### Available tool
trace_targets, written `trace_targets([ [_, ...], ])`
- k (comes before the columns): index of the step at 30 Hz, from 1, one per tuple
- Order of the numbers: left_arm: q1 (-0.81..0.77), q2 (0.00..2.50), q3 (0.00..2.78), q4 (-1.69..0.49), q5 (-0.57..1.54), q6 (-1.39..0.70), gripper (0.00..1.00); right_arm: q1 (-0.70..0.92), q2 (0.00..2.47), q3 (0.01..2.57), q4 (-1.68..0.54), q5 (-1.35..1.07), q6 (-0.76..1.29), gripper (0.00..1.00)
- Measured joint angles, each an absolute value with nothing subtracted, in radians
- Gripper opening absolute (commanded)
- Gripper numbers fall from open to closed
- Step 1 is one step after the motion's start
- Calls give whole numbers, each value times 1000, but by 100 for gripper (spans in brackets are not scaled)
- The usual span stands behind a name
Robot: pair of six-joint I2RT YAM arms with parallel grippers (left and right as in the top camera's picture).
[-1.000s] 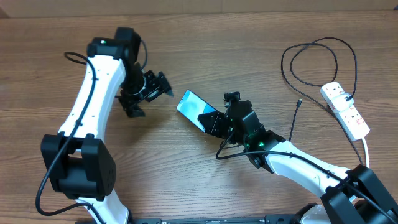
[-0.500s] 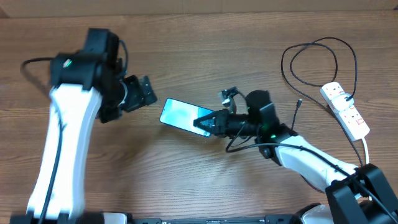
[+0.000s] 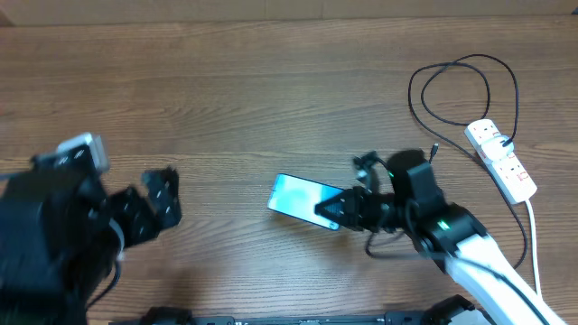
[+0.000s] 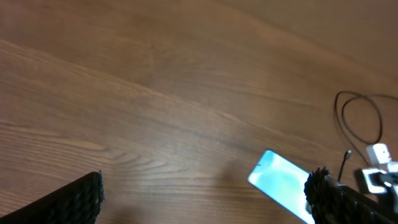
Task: Plug charger to phone and switch on socket
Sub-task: 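Open the left gripper and pull it back from the phone, then bring the left gripper to the phone's bottom end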
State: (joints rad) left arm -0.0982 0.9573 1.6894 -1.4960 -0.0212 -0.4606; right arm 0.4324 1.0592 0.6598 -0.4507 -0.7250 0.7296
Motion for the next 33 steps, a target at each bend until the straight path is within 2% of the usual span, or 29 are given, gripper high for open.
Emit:
trace_targets([
  [8, -98, 813, 1526, -1496, -35, -507, 97, 432, 744, 660, -653, -530, 748, 4],
  [14, -98, 731, 1347, -1459, -22, -543, 98, 432, 691, 642, -688, -402, 999, 4],
  [18, -98, 670, 1279, -1438, -19, -568, 100, 434, 718, 544, -497, -372, 1218, 4],
  [25, -98, 648, 1211, -1397, -7, -658, 100, 532, 912, 379, 89, -418, 1477, 4],
  [29, -98, 647, 1139, -1324, 36, -692, 100, 621, 1054, 370, 316, -431, 1534, 4],
  [33, -98, 647, 1041, -1216, 135, -750, 100, 679, 1164, 370, 431, -447, 1575, 4],
])
